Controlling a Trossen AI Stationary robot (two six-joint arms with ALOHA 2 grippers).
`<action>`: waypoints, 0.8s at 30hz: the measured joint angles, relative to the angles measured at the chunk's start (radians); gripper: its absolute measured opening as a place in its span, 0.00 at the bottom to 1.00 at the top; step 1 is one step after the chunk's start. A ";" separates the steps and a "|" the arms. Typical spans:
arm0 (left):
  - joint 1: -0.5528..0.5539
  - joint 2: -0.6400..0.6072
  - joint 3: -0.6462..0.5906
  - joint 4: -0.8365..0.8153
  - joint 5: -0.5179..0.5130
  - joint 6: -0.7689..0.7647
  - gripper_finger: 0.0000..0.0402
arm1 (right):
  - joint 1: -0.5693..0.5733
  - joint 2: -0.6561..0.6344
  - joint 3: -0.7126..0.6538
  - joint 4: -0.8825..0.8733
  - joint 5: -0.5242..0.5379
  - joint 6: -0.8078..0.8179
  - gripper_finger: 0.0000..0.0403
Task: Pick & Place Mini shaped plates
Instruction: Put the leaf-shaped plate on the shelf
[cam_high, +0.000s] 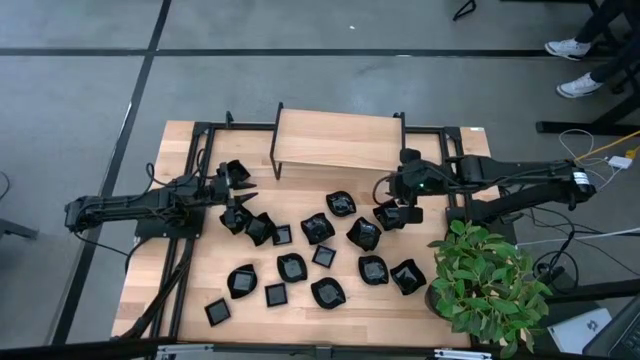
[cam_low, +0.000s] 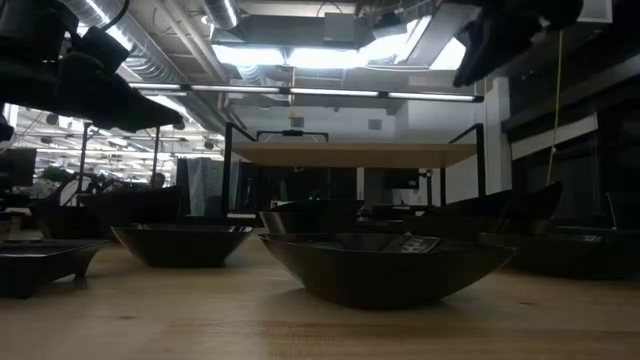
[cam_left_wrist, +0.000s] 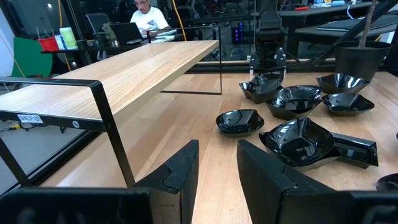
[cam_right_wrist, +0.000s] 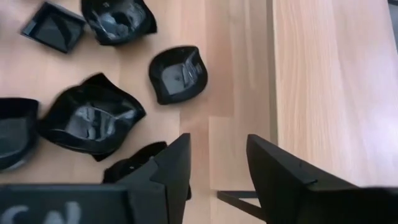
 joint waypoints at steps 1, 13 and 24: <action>0.000 0.000 0.000 0.000 0.000 0.000 0.26 | 0.009 0.006 0.019 -0.013 0.000 0.004 0.39; 0.000 0.000 0.000 0.000 0.000 0.000 0.26 | 0.098 0.023 0.087 -0.137 0.000 0.095 0.39; 0.000 0.000 0.000 0.000 0.000 0.000 0.26 | 0.261 0.105 0.088 -0.209 0.002 0.220 0.39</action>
